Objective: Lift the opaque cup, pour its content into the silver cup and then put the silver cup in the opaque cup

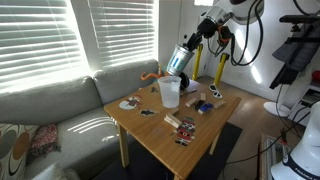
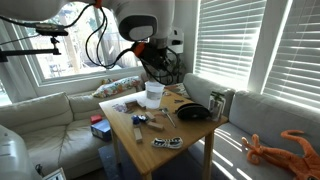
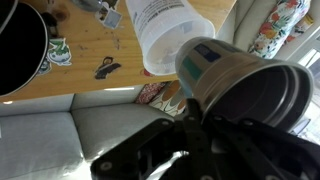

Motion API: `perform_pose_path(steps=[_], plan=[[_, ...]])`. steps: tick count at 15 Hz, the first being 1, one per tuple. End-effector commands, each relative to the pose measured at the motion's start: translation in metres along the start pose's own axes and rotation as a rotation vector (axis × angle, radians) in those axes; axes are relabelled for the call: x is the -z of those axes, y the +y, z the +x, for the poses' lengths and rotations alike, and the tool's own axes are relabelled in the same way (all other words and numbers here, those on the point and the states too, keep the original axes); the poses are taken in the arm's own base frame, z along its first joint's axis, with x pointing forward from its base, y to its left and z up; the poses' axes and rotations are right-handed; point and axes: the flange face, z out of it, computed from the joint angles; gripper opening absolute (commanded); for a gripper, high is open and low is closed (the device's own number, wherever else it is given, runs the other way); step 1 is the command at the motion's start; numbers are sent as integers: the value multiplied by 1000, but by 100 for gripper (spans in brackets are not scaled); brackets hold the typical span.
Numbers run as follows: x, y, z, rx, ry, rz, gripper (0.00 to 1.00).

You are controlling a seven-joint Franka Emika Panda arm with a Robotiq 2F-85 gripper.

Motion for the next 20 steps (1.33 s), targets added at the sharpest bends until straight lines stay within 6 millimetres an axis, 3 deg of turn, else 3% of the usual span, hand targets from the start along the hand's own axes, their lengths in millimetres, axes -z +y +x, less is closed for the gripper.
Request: perform_pose_path(steps=[1,8,20], plan=[[-15,5,6,-34,-70,15,1],[-46,12,10,-48,-138,-25,1],[-77,26,21,-75,-177,-78,1]])
